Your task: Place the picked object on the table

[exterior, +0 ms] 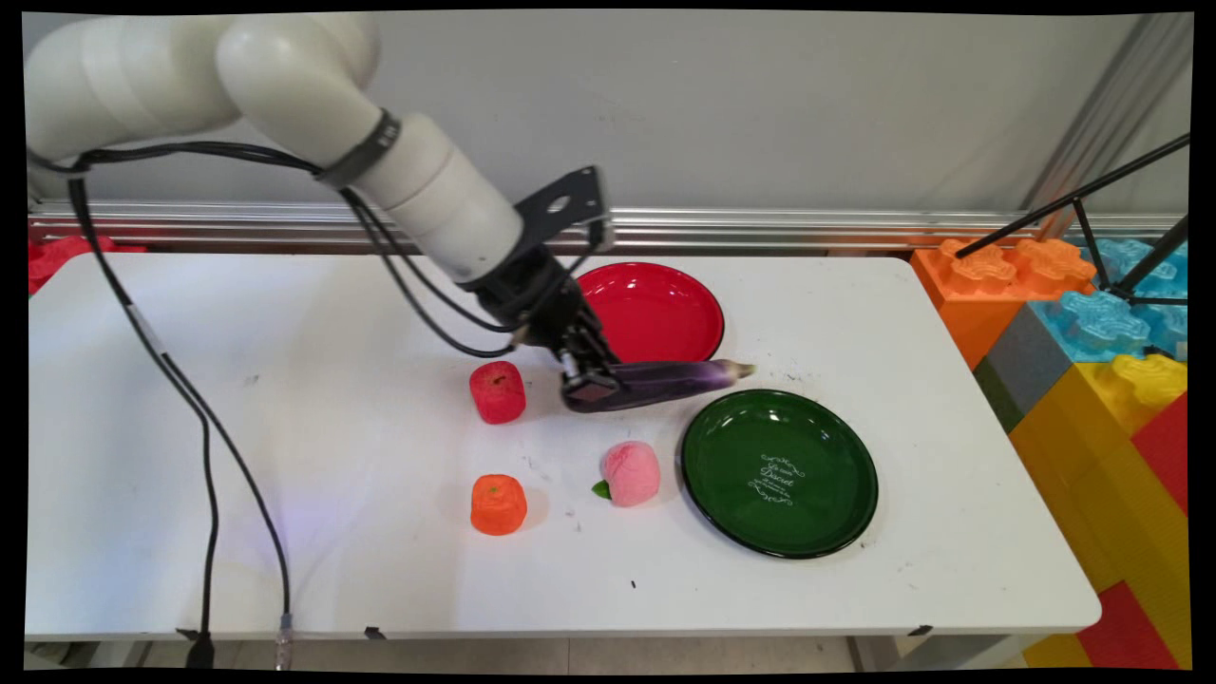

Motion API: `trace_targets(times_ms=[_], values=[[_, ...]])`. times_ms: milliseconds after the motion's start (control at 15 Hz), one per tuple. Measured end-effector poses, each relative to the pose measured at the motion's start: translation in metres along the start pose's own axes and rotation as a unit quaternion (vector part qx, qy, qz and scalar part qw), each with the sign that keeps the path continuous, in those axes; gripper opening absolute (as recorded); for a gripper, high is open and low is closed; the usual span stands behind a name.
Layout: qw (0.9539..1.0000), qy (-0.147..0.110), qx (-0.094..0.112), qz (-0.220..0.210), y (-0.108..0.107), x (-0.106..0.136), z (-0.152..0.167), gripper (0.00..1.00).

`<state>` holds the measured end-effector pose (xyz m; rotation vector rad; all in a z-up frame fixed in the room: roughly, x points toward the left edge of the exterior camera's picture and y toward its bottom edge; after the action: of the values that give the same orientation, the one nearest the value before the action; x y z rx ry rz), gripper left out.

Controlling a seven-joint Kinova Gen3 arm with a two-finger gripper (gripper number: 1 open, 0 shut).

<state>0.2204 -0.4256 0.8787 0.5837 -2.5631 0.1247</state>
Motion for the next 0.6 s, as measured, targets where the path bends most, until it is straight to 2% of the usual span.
trace_targets(times_ms=[600], values=[[0.9989,-0.041,0.011,-0.018,-0.018,-0.057,-0.005,0.0]])
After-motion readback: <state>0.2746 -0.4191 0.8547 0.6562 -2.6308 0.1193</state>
